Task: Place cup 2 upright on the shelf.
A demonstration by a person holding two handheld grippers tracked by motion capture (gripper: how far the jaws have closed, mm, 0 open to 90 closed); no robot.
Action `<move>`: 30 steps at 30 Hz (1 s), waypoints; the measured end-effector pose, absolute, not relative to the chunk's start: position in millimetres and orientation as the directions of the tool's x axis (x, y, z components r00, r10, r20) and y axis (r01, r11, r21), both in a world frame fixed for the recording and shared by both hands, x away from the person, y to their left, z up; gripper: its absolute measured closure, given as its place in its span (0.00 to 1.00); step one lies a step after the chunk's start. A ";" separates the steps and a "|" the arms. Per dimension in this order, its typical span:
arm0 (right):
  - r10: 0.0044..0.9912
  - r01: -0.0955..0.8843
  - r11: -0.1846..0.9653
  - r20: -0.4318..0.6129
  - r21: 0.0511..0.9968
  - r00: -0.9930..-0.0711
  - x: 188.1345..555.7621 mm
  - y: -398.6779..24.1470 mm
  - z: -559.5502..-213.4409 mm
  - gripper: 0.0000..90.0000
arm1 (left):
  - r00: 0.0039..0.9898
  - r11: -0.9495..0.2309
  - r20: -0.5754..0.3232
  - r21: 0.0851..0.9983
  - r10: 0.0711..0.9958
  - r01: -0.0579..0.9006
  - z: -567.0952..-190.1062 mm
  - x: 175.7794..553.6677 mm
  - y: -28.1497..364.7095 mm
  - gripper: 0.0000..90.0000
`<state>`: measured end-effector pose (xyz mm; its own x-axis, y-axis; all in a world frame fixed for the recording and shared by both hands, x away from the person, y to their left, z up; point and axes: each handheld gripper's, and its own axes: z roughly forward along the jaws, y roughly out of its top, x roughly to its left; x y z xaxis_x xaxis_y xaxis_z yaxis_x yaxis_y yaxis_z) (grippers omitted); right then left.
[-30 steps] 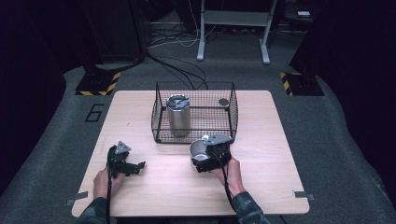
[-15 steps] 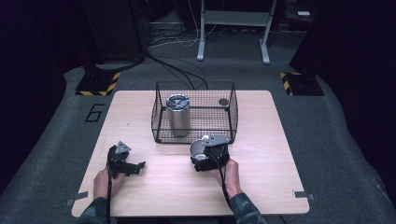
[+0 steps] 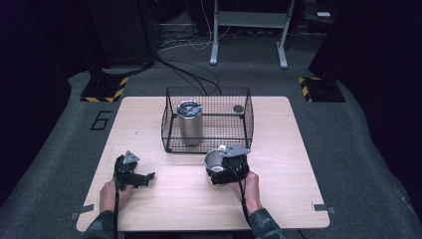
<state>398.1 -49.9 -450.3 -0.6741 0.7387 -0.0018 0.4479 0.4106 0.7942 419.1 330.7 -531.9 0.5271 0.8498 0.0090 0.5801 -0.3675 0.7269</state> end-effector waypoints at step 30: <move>0.739 0.449 0.399 0.009 0.799 -0.673 387.3 -73.4 -420.5 0.07 | 0.532 -0.374 0.007 0.719 0.847 0.586 -531.5 418.7 331.1 0.00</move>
<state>387.3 -73.4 -420.5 -0.6732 0.7394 0.0095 0.4493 0.3988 0.7995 418.7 331.1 -531.5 0.5320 0.8467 0.0070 0.5860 -0.3741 0.7188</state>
